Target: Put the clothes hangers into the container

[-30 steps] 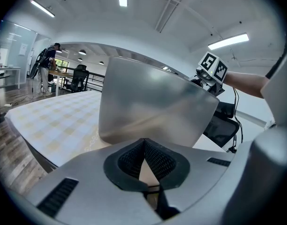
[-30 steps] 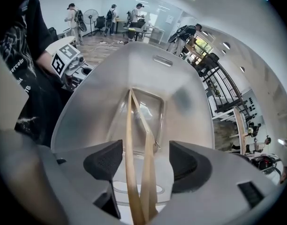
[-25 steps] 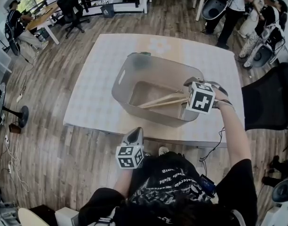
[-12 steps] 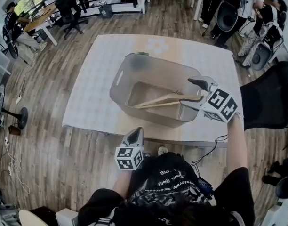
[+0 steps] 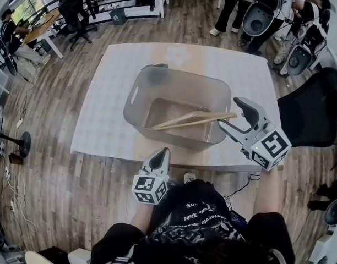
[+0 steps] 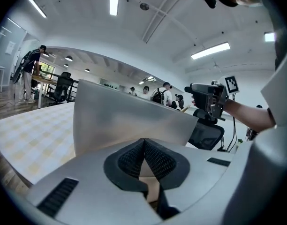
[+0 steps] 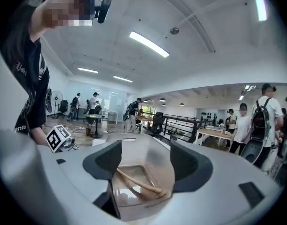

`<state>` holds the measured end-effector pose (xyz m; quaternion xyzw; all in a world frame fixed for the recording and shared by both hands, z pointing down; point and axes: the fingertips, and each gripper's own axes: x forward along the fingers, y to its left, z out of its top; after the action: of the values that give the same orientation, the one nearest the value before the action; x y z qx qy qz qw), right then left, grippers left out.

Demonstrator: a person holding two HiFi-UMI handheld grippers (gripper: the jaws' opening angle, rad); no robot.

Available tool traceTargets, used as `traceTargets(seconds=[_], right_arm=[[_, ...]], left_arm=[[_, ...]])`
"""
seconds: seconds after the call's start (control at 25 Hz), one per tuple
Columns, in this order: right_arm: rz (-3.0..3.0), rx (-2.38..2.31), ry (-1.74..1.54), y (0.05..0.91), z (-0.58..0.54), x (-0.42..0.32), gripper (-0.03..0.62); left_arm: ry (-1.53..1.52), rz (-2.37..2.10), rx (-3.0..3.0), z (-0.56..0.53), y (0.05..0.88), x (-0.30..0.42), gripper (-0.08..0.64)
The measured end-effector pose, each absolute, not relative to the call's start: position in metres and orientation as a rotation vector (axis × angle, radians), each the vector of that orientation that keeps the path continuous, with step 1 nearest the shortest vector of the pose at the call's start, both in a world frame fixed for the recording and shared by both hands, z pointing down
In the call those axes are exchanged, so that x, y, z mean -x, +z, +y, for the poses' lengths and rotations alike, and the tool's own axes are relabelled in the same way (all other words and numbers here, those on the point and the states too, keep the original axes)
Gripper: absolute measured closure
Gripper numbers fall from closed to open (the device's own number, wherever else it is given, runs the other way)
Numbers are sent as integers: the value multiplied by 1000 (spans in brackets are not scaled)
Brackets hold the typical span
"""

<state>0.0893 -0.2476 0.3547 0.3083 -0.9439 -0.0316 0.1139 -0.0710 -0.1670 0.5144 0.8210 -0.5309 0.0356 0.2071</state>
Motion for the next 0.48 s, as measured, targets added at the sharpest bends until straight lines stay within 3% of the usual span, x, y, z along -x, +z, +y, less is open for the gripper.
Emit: traceTargets(seconds=[0.48], right_arm=[[-2760, -1334, 54, 411, -199, -131, 287]], left_arm=[[35, -1418, -2393, -163, 500, 51, 540]])
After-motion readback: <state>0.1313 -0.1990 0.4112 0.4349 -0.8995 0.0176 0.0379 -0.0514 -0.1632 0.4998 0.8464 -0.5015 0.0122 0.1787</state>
